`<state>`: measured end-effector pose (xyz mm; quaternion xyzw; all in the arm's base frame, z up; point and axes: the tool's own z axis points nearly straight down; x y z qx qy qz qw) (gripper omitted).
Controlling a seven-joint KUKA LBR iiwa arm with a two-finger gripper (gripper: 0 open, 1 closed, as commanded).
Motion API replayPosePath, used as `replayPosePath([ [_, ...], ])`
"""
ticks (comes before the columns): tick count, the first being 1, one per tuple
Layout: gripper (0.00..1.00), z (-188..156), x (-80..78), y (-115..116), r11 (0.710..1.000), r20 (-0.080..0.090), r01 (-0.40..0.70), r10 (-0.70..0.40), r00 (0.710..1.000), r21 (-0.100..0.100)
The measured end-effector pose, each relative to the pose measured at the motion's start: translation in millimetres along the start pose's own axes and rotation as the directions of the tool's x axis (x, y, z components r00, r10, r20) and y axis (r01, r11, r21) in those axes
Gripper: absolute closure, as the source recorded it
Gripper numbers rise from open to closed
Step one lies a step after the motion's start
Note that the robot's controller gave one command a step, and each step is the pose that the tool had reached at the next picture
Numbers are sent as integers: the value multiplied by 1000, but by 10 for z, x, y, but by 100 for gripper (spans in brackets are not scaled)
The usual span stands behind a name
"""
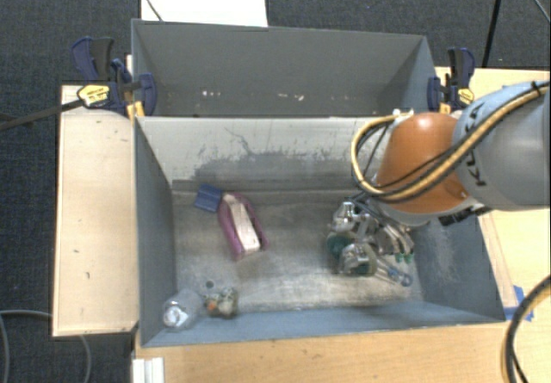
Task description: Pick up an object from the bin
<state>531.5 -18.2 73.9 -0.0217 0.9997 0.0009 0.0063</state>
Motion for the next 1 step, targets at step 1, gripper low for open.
replayPosePath([
  [1, 100, -1683, 206, -198, 1000, -3, 20, -20, 1000, 3],
])
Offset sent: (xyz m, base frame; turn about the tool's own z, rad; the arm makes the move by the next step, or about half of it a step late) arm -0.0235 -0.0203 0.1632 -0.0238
